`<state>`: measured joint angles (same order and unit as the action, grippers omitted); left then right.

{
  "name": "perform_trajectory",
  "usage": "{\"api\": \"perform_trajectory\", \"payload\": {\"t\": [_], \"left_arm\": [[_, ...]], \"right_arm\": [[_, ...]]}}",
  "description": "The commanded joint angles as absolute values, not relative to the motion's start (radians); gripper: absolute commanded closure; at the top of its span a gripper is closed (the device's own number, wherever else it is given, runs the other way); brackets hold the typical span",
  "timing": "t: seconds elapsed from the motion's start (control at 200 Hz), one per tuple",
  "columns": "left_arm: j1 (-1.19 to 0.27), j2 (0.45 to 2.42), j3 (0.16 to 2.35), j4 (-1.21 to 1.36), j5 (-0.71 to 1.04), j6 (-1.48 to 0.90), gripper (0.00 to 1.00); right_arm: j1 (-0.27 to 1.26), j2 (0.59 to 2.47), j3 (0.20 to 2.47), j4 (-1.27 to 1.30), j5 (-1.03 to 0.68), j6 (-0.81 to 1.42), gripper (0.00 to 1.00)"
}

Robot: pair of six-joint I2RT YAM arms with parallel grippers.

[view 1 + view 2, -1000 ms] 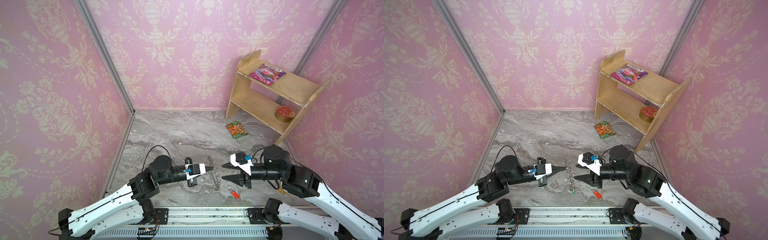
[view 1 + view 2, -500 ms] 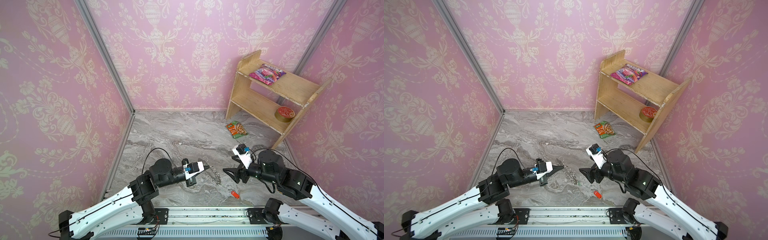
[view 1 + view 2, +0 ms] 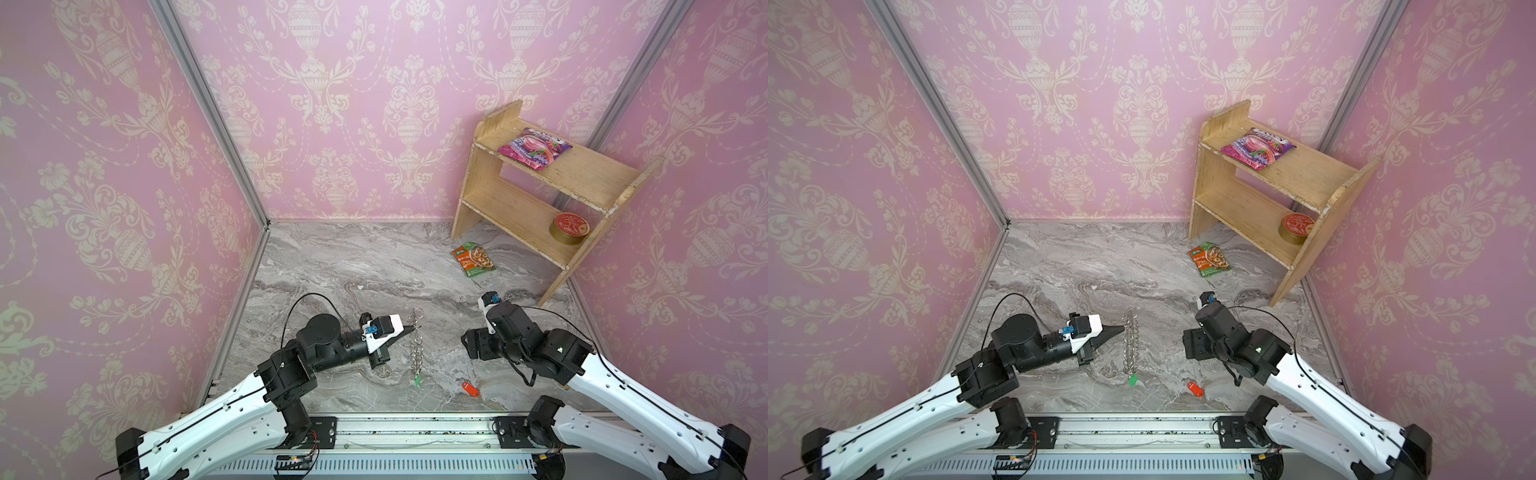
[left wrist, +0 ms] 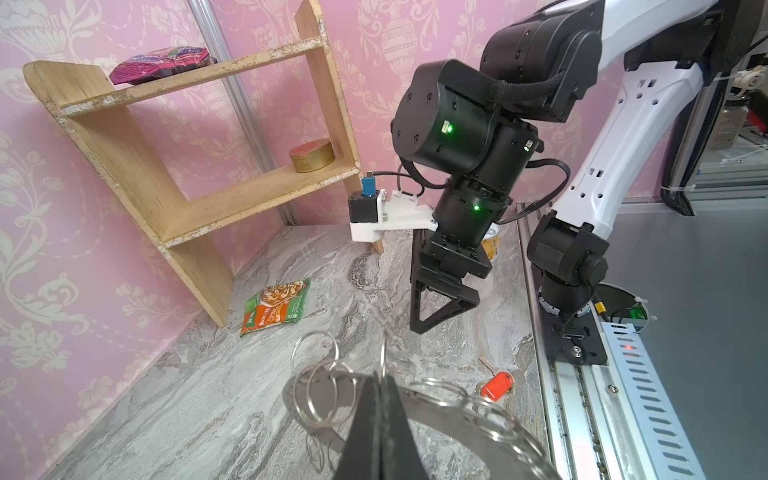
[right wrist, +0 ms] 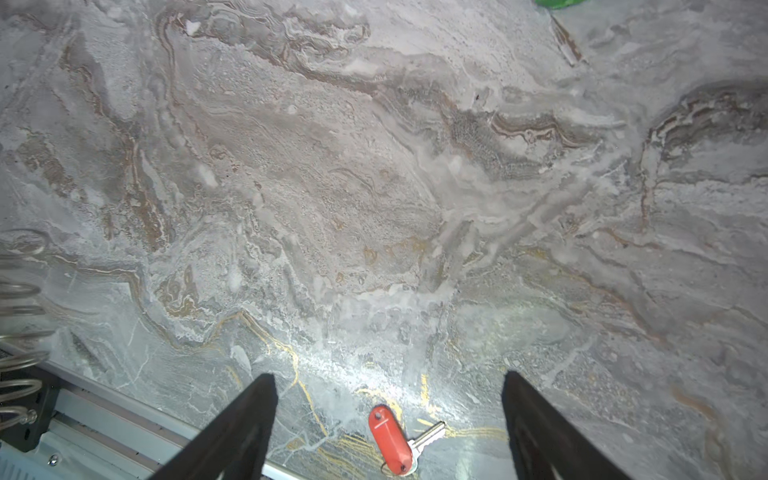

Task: Put the keys on the keyring
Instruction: 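Lower the right gripper over the red-tagged key while the left gripper holds the plate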

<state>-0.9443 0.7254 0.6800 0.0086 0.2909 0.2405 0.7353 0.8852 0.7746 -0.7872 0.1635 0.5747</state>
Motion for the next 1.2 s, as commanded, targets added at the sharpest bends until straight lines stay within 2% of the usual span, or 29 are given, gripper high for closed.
{"api": "perform_trajectory", "payload": {"t": [0.0, 0.13, 0.235, 0.395, 0.565, 0.64, 0.801, 1.101, 1.191], "left_arm": [[-0.933, 0.710, 0.664, 0.016, 0.324, 0.218, 1.00], [-0.930, 0.706, 0.660, 0.015, 0.321, 0.220, 1.00], [-0.930, 0.700, 0.654, 0.015, 0.312, 0.220, 1.00], [-0.930, 0.692, 0.650, 0.012, 0.293, 0.222, 1.00], [-0.930, 0.693, 0.647, 0.019, 0.286, 0.229, 1.00], [-0.930, 0.690, 0.641, 0.026, 0.285, 0.227, 1.00], [-0.930, 0.674, 0.640, 0.012, 0.284, 0.233, 1.00], [-0.929, 0.666, 0.632, 0.015, 0.284, 0.236, 1.00], [-0.930, 0.666, 0.633, 0.014, 0.283, 0.239, 1.00]], "right_arm": [[0.732, 0.921, 0.735, -0.838, 0.124, 0.684, 0.16], [0.732, 0.942, 0.647, -0.830, 0.010, 0.823, 0.21], [0.744, 0.890, 0.542, -0.757, -0.087, 0.986, 0.30], [0.825, 0.831, 0.512, -0.827, -0.062, 1.214, 0.39], [0.914, 0.835, 0.483, -0.779, -0.049, 1.443, 0.55], [0.945, 0.860, 0.491, -0.801, -0.027, 1.493, 0.57], [0.993, 0.852, 0.481, -0.822, 0.000, 1.577, 0.56], [1.047, 0.885, 0.419, -0.677, 0.058, 1.674, 0.35], [1.054, 0.880, 0.411, -0.643, 0.091, 1.699, 0.32]]}}
